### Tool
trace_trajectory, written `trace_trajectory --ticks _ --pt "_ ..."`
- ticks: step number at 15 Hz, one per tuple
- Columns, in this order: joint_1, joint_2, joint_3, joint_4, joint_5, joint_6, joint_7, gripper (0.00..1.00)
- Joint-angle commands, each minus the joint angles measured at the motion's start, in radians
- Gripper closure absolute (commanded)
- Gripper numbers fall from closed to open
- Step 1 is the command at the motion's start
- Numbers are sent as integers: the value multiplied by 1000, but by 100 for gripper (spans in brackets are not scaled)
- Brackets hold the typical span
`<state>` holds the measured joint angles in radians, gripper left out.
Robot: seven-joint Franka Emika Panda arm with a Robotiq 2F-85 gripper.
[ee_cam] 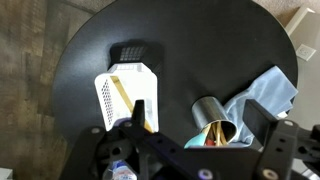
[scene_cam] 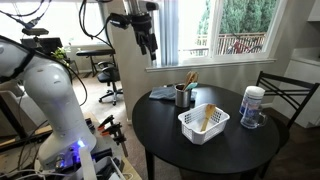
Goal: Put two wooden spoons from the holder in the white basket.
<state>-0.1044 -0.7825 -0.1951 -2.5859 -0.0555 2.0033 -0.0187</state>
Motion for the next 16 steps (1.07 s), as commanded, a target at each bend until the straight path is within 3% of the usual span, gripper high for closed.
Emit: trace_trajectory --ticks 1,4,10,16 --pt "2 202 -86 23 93 137 -50 0" --pt "11 326 -123 40 176 210 -92 0" --pt "19 539 -112 139 286 343 -154 0" --pt "26 768 -88 362 483 309 -230 0"
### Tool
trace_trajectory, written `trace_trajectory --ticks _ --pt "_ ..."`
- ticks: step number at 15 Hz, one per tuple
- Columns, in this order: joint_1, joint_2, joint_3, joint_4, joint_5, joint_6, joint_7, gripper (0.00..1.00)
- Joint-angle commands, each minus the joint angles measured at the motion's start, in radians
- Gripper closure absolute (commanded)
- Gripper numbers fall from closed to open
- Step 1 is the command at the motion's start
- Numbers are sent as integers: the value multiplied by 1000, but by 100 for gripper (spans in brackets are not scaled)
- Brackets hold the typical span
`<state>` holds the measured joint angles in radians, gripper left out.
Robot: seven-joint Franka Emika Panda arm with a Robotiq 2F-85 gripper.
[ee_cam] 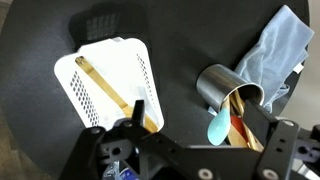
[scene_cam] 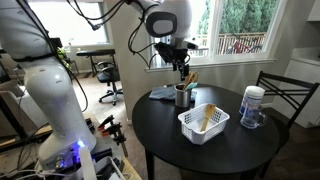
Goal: Put two wooden spoons from the holder in the white basket.
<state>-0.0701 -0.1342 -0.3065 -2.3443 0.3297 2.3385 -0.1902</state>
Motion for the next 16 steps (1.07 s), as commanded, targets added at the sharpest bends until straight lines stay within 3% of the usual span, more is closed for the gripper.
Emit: trace_trajectory --ticks 1,7,8,16 --pt "-18 150 36 152 120 -34 -61 0" --pt "-59 280 112 343 121 -106 -8 0" --pt "-62 250 118 289 109 -65 -11 0" --pt "-72 279 130 335 108 -86 -11 0"
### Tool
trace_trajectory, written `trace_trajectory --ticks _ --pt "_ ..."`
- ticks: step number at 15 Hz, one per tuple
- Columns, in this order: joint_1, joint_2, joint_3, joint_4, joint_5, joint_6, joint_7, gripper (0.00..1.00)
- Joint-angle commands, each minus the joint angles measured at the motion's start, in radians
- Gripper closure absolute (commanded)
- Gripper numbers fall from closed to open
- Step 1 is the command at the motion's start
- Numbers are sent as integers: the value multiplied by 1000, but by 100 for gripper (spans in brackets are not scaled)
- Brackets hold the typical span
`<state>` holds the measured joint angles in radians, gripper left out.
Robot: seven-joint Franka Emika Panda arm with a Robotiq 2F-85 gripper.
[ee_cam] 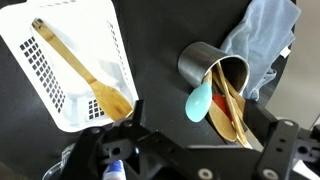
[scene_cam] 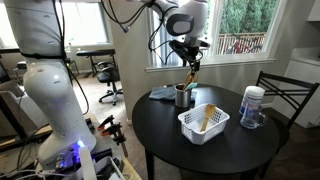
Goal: Put two wooden spoons from the holder in the white basket.
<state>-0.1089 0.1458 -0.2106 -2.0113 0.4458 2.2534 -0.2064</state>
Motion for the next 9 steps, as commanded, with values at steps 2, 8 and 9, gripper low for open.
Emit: trace_trajectory --ticks 2,8,9 --pt "-30 42 47 45 -8 -3 35 0" --pt "-26 253 102 225 -6 100 156 0" --pt "-28 286 112 252 -11 118 165 0"
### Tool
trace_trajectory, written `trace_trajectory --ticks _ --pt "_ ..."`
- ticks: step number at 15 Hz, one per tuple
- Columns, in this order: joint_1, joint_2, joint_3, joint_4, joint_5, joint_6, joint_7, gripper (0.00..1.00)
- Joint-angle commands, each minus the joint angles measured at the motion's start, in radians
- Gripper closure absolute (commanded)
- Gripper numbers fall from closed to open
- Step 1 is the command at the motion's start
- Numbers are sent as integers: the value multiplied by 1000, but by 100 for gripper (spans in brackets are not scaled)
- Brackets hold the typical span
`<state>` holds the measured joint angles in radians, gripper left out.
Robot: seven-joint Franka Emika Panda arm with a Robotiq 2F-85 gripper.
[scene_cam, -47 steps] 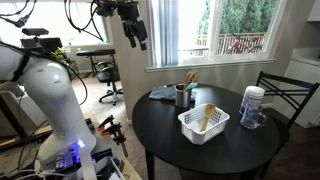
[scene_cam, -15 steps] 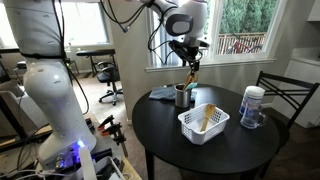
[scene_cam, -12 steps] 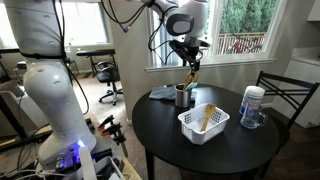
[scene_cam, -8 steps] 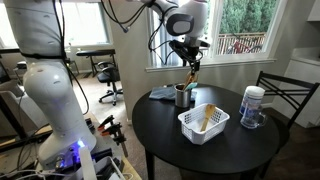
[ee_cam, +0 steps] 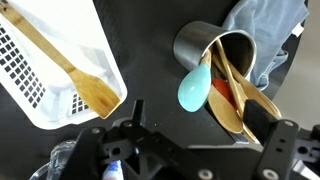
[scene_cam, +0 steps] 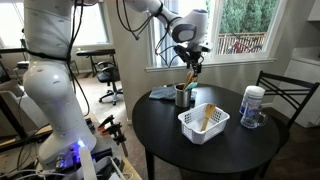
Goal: Put two wooden spoons from the holder in the white basket.
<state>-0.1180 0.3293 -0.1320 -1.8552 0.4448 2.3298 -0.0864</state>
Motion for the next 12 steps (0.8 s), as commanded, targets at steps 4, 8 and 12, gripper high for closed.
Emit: trace_trajectory --ticks 4,8,12 --pt "-30 228 71 204 -23 92 37 0" --pt "-53 308 124 299 -69 78 -69 0" --pt "-61 352 160 363 -140 94 -165 0"
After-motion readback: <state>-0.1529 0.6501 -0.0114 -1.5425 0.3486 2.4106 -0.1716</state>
